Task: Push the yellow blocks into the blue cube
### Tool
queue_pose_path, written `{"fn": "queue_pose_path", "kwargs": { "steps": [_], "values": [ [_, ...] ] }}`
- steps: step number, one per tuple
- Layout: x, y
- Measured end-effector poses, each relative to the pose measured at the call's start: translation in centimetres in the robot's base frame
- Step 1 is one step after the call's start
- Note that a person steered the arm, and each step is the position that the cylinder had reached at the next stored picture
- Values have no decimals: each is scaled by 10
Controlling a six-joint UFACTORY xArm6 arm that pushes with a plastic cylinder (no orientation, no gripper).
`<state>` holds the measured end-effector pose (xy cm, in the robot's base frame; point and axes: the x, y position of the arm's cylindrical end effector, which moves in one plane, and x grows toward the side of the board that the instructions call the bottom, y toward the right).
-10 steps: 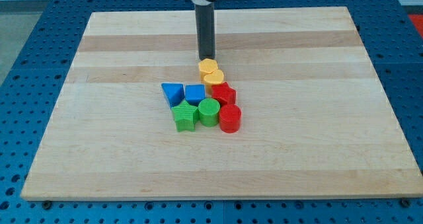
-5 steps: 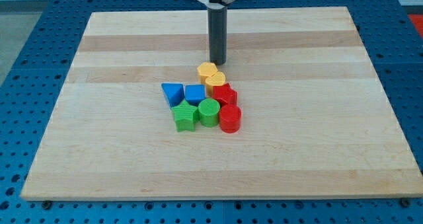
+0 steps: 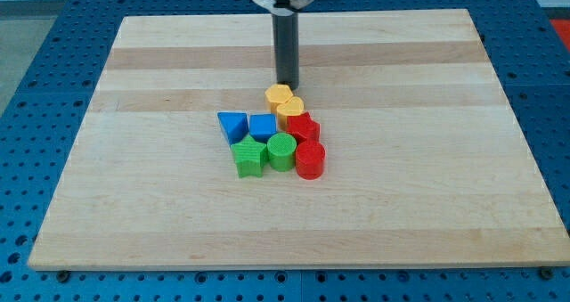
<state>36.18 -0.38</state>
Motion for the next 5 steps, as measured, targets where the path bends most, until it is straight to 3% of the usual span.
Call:
{"fn": "queue_pose_path", "kwargs": {
  "steps": [2,5],
  "values": [
    [30,9],
    [33,-18]
  ]
}}
